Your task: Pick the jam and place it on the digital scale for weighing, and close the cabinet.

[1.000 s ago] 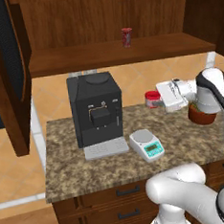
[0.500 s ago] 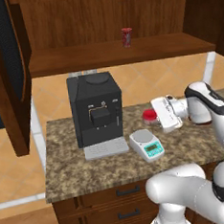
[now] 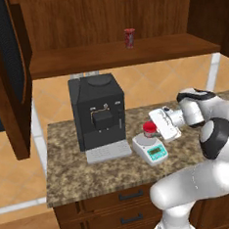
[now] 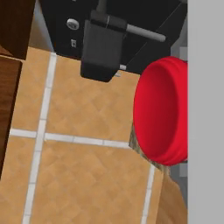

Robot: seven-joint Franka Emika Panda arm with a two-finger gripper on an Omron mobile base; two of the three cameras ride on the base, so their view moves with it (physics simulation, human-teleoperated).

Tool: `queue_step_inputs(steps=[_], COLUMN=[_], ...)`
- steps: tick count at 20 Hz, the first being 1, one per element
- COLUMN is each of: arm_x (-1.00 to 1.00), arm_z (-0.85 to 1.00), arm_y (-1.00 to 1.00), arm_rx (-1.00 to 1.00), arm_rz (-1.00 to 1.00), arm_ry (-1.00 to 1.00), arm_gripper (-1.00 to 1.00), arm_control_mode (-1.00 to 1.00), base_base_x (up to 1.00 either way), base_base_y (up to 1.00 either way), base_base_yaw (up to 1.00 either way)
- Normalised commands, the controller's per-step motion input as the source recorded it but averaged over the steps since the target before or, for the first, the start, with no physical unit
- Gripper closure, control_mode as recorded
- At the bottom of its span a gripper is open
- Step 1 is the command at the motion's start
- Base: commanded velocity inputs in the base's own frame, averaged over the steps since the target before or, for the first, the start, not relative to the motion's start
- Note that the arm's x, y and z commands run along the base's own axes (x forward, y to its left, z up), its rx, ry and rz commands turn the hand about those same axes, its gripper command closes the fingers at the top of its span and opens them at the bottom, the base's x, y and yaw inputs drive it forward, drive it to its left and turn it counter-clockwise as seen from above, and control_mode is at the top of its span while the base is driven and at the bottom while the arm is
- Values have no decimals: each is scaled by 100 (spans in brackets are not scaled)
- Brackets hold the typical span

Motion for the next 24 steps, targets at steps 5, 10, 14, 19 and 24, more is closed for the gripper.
queue_step_inputs(steps=[5,10,14,19,24], arm_x=[27,6,0,10,10], arm_z=[-42,-35,-30,-20,-20], arm_y=[-4,3,8,13,54], arm_rx=[0,0,0,0,-1], arm_rz=[1,0,0,0,-2], arm_ry=[0,0,0,0,-6], arm_gripper=[100,100,100,100,-100], arm_control_mode=[-100,-100,-100,-100,-100], base_base_x=[0,0,0,0,0], base_base_y=[0,0,0,0,0], base_base_yaw=[0,0,0,0,0])
